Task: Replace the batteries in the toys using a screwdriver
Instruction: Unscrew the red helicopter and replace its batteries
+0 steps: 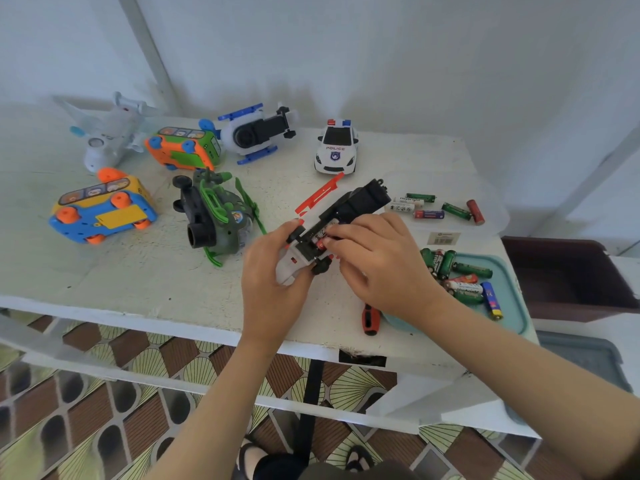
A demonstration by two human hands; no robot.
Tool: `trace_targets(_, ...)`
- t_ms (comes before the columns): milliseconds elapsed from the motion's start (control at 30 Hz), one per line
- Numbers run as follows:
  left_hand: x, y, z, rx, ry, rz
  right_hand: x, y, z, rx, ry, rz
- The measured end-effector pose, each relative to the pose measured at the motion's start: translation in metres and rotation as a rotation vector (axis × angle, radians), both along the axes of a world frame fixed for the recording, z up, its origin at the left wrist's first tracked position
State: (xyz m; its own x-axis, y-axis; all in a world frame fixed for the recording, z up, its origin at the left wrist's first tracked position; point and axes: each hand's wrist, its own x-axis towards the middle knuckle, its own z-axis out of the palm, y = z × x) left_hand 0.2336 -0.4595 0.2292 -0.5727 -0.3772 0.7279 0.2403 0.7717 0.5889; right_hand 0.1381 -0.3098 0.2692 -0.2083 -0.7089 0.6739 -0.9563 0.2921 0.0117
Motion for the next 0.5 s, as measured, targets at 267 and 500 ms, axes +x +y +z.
trace_targets(267,0.000,0.000,-0.002,0.021,-0.005,0.022,0.015,0.010,-0.005,-0.076,-0.214,-0.077)
trace_targets(500,0.001,0.000,-0.001,0.023,-0.016,0.026,0.002,0.042,-0.004,0.172,-0.396,-0.283)
